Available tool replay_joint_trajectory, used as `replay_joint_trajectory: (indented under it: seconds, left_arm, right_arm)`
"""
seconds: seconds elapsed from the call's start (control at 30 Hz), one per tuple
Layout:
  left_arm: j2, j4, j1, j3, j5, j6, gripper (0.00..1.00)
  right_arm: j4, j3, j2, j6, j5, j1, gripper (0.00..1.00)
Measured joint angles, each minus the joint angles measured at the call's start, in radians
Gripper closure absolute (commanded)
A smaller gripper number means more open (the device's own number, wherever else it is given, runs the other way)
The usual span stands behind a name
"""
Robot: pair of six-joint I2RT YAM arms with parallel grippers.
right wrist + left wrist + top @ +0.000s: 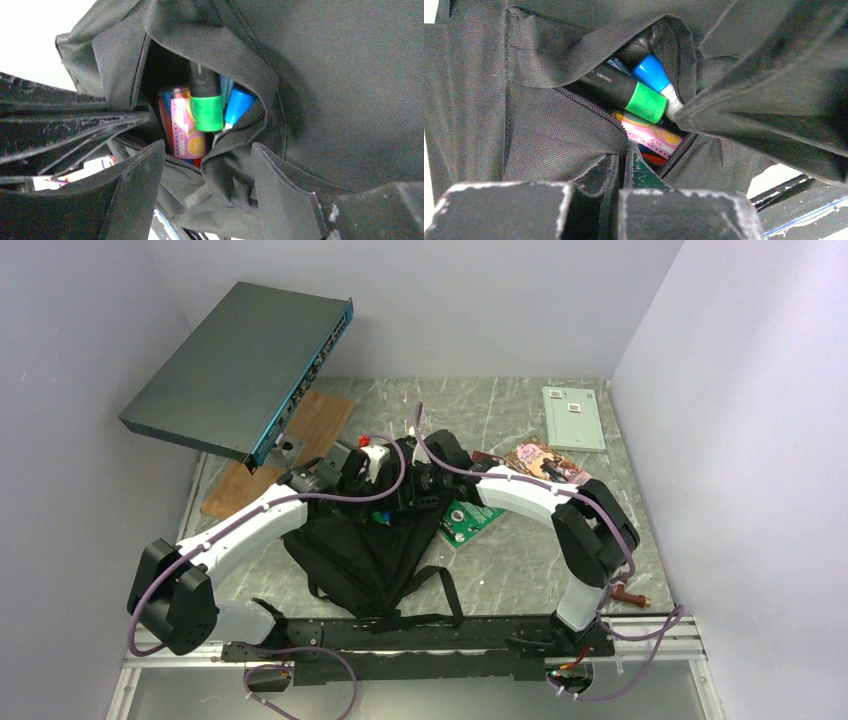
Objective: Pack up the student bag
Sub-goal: Place the stationery in the student bag.
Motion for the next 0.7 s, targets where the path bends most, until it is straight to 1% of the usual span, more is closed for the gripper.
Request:
replay_joint_trajectory:
  seconds: [0.23,0.37,0.43,0.53,0.63,0.7]
  left_arm:
    - [-0.006,0.0,0.0,0.0,0.0,0.0,1.0]
    - [-0.007,0.0,0.0,0.0,0.0,0.0,1.0]
    - [-0.007,0.0,0.0,0.0,0.0,-0.001,1.0]
    - [-0.007,-0.003,0.0,0.0,0.001,0.0,1.0]
    - [-0.007,-0.004,0.0,0.0,0.0,0.0,1.0]
    - [-0.007,-0.004,0.0,0.0,0.0,0.0,1.0]
  right_arm:
    - [-0.031,-0.067,-0.093,-0.029,0.057,0.0,0.34]
    - [-0.002,-0.164,-0.161,-0.069,0.109,0.017,0.34]
    - [0.021,-0.222,-0.206,-0.115,0.184,0.061,0.34]
    - [0.101,-0.323,-0.298,-0.2,0.343,0.179,0.32]
    - [0.225,-0.443,-0.393,-0.319,0.5,0.308,0.31]
    - [0.3,-0.492,-0.412,-0.398,0.574,0.347,0.31]
